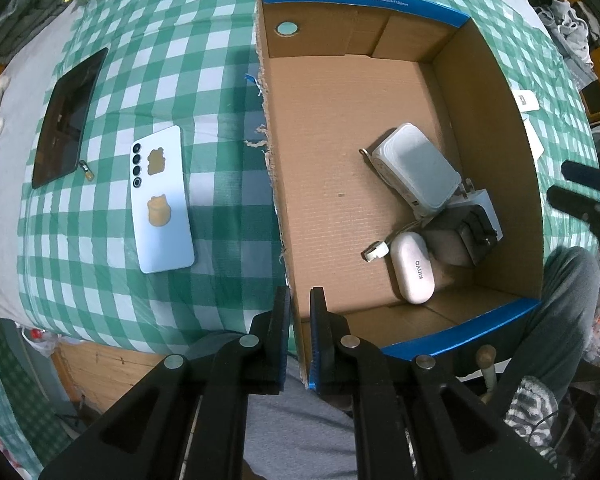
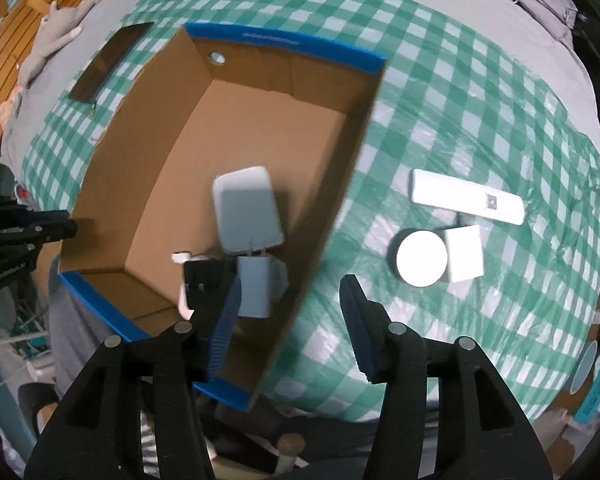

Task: Flip cup upside down
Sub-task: 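Move the right gripper back to the pile and grasp the flat white power bank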

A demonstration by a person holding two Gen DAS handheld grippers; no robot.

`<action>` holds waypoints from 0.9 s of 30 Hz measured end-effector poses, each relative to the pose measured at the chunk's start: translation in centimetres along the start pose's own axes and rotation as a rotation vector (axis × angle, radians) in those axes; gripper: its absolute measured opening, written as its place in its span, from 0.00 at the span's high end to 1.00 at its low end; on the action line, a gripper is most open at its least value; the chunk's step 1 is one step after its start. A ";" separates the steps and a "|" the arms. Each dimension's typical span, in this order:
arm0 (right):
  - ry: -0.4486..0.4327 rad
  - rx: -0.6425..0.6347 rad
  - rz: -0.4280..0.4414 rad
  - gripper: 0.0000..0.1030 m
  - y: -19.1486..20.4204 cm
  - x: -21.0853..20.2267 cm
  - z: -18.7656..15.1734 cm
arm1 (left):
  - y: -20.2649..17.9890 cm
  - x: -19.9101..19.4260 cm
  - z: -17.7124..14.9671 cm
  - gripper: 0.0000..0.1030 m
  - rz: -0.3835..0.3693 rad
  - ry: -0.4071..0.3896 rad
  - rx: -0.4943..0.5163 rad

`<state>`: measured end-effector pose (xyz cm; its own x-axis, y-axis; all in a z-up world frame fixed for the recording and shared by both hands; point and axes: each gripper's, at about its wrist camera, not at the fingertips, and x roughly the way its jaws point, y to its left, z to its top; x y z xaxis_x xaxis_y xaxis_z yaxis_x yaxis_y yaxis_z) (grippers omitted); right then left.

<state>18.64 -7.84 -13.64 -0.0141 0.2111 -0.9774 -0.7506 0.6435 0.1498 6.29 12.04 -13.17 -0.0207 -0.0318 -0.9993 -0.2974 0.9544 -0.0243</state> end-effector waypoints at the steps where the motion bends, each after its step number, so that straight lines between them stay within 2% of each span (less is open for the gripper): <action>1: -0.002 0.002 -0.004 0.50 -0.4 -0.1 0.0 | 0.0 0.0 0.0 0.92 0.000 0.000 0.000; 10: -0.018 0.045 -0.026 0.50 -5.4 -0.3 -0.6 | 0.3 0.1 0.1 0.92 -0.009 0.003 -0.008; 20: 0.007 0.124 -0.080 0.51 -12.5 2.1 -1.1 | 0.4 0.3 0.7 0.92 -0.001 0.006 -0.007; 27: 0.044 0.149 -0.079 0.51 -15.0 4.0 -0.8 | 0.1 0.8 1.4 0.90 0.016 0.019 -0.005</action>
<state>29.34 -17.22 -19.96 0.0097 0.1257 -0.9920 -0.6440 0.7597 0.0900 7.61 12.49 -13.99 -0.0436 -0.0226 -0.9988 -0.3013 0.9535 -0.0084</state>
